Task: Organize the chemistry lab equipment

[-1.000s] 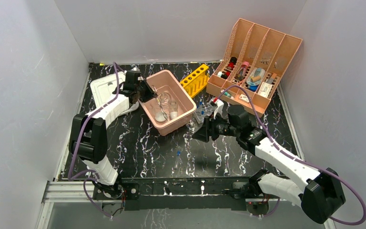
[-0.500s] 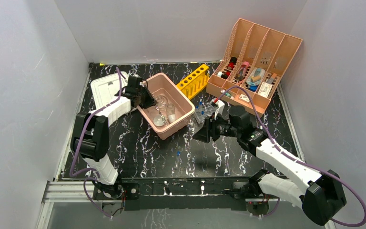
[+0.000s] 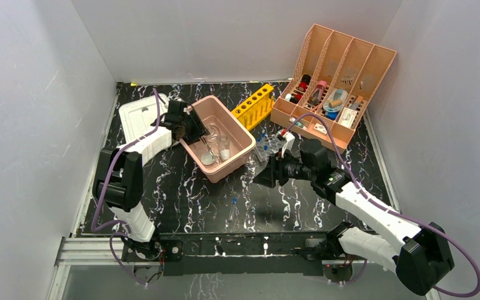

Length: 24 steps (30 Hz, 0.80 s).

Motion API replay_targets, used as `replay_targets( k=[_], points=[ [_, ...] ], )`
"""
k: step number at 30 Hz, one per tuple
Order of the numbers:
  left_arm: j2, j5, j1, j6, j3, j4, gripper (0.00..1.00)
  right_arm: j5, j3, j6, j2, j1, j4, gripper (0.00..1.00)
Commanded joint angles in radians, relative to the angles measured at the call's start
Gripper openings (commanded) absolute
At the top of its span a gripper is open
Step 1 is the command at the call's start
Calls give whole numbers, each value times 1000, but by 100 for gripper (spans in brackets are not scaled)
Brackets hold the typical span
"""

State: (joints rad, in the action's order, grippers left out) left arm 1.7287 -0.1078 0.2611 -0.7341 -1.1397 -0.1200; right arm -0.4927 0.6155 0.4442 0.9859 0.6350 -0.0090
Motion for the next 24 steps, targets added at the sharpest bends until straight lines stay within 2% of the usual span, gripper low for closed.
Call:
replay_targets(
  k=[1, 3, 8, 17, 24],
  points=[
    [-63, 11, 0, -14, 0, -77, 56, -4, -3, -10, -9, -4, 29, 59],
    [-85, 25, -1, -30, 1, -111, 64, -4, -1, -9, -7, -3, 30, 59],
    [-132, 67, -1, -54, 1, -204, 71, -12, 0, -4, 2, -5, 43, 59],
    [-185, 78, 0, -62, -66, -292, 72, -23, -1, 2, 13, -4, 61, 59],
    [-208, 67, 0, -65, -91, -298, 72, -17, -10, 8, 5, -5, 64, 59]
  ],
)
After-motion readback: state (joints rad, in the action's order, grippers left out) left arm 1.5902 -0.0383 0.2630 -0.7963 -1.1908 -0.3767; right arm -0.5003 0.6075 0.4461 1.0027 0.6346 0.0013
